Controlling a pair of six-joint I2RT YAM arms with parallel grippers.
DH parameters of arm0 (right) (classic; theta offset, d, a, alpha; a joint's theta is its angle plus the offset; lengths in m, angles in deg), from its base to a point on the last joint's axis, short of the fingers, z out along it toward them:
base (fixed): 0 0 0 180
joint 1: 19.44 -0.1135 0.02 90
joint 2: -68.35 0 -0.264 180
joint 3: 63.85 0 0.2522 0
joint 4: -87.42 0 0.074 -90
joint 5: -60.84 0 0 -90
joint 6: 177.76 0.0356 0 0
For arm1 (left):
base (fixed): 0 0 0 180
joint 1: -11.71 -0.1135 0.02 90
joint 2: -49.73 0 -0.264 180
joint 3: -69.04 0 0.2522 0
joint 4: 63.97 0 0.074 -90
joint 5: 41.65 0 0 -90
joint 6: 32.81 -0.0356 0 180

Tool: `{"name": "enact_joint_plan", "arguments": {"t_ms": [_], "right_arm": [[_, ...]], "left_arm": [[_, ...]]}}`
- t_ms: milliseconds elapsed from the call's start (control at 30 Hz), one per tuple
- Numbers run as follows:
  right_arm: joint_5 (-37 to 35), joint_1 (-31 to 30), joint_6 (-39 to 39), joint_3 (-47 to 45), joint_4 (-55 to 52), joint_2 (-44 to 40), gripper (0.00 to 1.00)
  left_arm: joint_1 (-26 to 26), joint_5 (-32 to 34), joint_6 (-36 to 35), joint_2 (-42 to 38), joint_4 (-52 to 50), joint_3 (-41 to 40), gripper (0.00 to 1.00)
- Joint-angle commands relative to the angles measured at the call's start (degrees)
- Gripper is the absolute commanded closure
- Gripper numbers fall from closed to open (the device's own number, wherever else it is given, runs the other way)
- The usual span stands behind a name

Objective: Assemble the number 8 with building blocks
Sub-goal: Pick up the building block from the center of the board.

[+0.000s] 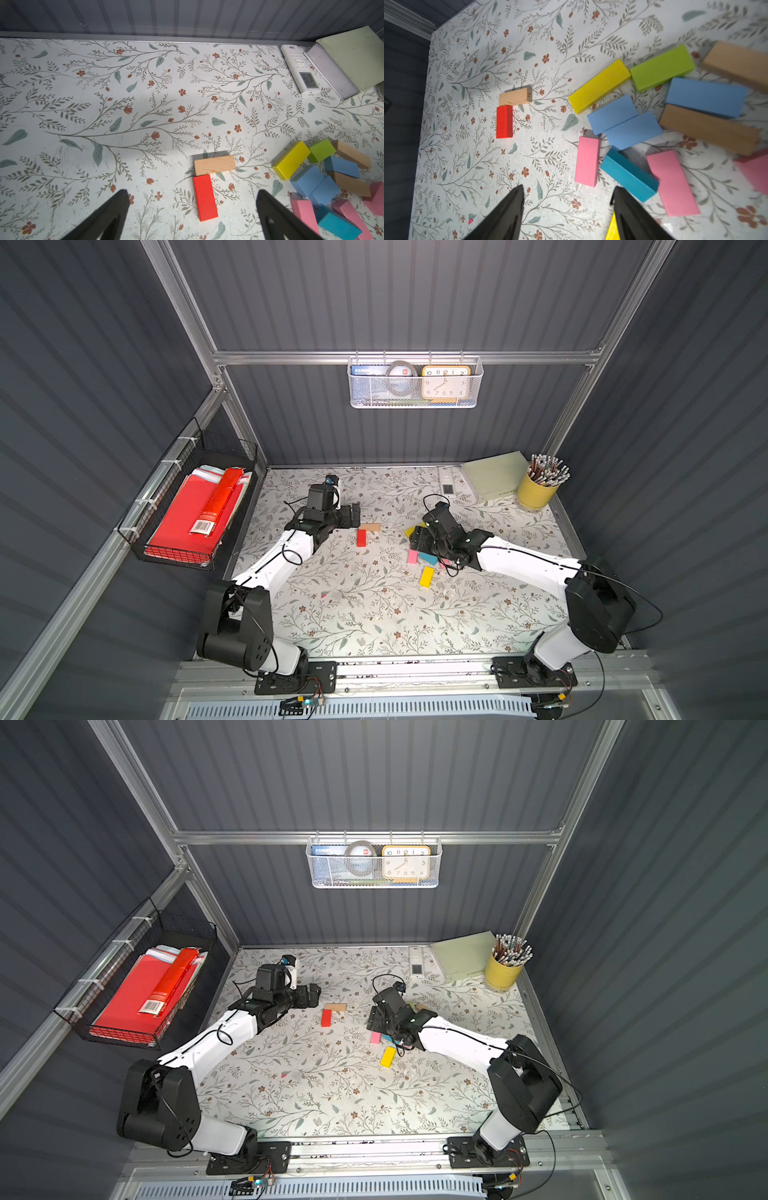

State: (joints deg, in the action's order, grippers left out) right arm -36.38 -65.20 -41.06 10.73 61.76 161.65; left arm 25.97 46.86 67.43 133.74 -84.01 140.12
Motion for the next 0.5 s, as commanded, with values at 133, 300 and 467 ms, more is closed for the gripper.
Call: {"name": "enact_joint_plan", "arguments": {"t_ms": [133, 300, 467], "right_arm": [[-0.44, -1.04, 5.95, 4.75, -2.68, 7.07, 0.37], [-2.42, -2.09, 6.43, 8.72, -5.01, 12.36, 0.39], [-7.34, -2.41, 7.33, 12.04, -9.65, 15.50, 0.45]], "left_arm": [[-0.11, 2.06, -0.81, -2.81, 2.59, -3.09, 0.01], [-0.11, 2.11, -0.81, -3.10, 2.65, -3.42, 0.01], [-0.11, 2.29, -0.90, -3.16, 2.46, -3.70, 0.01]]}}
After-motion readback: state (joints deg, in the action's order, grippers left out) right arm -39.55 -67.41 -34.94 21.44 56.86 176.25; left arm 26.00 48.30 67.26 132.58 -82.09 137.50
